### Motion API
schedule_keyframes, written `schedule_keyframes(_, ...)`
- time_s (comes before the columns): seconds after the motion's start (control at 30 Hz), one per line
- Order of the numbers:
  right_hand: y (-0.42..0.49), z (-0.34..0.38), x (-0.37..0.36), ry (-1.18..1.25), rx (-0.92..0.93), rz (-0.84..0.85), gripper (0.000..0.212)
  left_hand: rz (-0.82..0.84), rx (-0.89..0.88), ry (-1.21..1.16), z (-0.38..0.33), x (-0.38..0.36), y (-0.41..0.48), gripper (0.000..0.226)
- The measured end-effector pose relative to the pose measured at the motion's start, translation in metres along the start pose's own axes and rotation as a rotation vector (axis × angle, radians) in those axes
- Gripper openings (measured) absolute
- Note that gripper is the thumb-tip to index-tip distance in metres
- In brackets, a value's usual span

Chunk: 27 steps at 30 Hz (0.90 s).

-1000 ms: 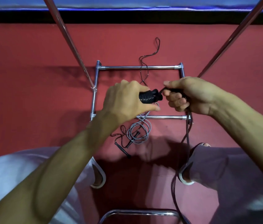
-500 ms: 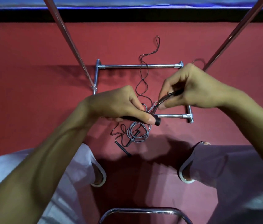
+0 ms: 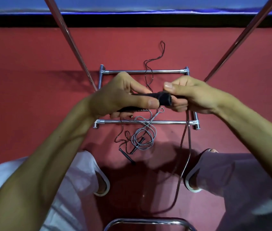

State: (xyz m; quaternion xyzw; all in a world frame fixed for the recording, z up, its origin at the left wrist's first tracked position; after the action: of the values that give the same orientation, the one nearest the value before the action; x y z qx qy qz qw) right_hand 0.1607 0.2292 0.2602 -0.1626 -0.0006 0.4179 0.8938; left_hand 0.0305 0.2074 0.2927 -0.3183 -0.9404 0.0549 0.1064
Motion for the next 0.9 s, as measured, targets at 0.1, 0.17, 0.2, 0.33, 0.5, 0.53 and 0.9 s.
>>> schedule_keyframes(0.1, 0.008, -0.012, -0.009, 0.172, -0.013, -0.041, 0.046, -0.08, -0.061, 0.019, -0.005, 0.007, 0.0, 0.018)
schedule_keyframes(0.17, 0.012, -0.016, -0.009, 0.233, -0.013, -0.112, 0.048, -0.173, -0.108, 0.047, -0.008, 0.012, 0.0, 0.021)
schedule_keyframes(0.2, 0.013, -0.019, -0.008, 0.265, -0.018, -0.159, 0.049, -0.229, -0.13, 0.056, -0.01, 0.012, -0.001, 0.022)
schedule_keyframes(0.33, 0.017, -0.035, -0.008, 0.282, -0.042, -0.386, 0.037, -0.49, -0.148, 0.136, -0.007, 0.012, -0.002, 0.022)
schedule_keyframes(0.5, 0.013, -0.057, -0.015, 0.272, -0.268, -0.433, 0.048, -0.565, -0.117, 0.594, 0.0, 0.009, -0.001, 0.064)
schedule_keyframes(0.53, 0.011, -0.062, -0.017, 0.301, -0.335, -0.393, 0.048, -0.555, -0.12, 0.698, -0.001, 0.005, 0.0, 0.072)
schedule_keyframes(0.9, 0.005, -0.042, 0.019, -0.12, -0.318, -0.563, 0.047, -0.605, -0.09, 0.348, 0.018, 0.015, 0.009, 0.035)
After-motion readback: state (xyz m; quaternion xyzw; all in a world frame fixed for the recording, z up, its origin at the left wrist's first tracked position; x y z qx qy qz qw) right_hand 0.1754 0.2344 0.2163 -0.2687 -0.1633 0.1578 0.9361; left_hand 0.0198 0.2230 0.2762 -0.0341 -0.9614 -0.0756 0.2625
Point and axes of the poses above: each hand's wrist, its own y-axis towards the middle knuckle, its own x-axis out of the back of the hand, z = x × y, the point moved 8 cm from there along y, towards the middle knuckle, and after that the axes turned 2 degrees about -z, right-handed, at the moved point
